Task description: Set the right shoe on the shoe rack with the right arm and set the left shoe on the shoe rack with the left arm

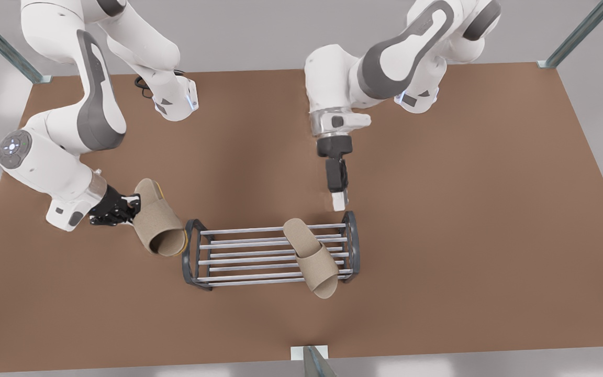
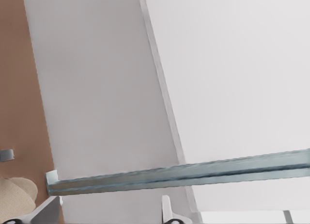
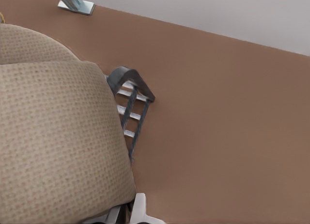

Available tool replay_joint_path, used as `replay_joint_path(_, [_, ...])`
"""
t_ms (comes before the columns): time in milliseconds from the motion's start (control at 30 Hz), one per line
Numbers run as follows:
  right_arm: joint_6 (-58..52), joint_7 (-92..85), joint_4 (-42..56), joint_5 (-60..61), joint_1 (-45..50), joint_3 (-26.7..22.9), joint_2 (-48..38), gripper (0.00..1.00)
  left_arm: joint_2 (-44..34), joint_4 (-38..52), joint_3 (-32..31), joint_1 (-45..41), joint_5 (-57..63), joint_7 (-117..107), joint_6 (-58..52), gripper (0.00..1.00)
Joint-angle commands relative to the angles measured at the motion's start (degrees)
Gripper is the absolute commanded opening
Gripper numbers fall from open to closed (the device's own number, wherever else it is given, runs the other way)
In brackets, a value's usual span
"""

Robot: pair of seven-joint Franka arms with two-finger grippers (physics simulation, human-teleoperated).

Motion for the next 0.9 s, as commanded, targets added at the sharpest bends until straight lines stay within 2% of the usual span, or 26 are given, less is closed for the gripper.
replay_joint_path(0, [-2.5,25.7,0.2,-0.3,0.7,2.4,-0.1,0.21,-0.8,7.7,0.1,7.4,-37.9,143.4,-50.0,1.00])
replay_joint_path(33, [-1.0,30.3,0.3,-0.7,2.6,2.4,-0.1,0.21,-0.8,9.1,0.0,13.3,-43.7,152.5,-54.3,1.00])
replay_joint_path(67, [-0.3,36.3,0.8,-2.4,5.0,2.4,0.2,0.21,-0.7,9.3,-0.2,14.7,-45.2,153.7,-55.9,1.00])
replay_joint_path(267, [3.9,53.4,5.2,-10.0,13.3,2.1,8.1,0.21,-1.4,9.0,0.1,14.5,-45.0,153.8,-55.5,1.00])
replay_joint_path(300, [7.7,56.7,5.3,-11.2,14.2,2.1,9.6,0.21,-1.4,8.9,0.3,14.5,-45.0,153.8,-55.3,1.00])
replay_joint_path(500, [10.4,62.3,5.4,-14.9,17.9,1.7,11.6,0.21,-1.4,7.7,0.6,14.9,-45.2,153.8,-54.1,1.00])
replay_joint_path(867, [15.1,70.4,5.6,-30.3,22.2,1.3,19.2,0.21,-0.8,7.7,0.6,15.0,-45.1,153.8,-54.0,1.00])
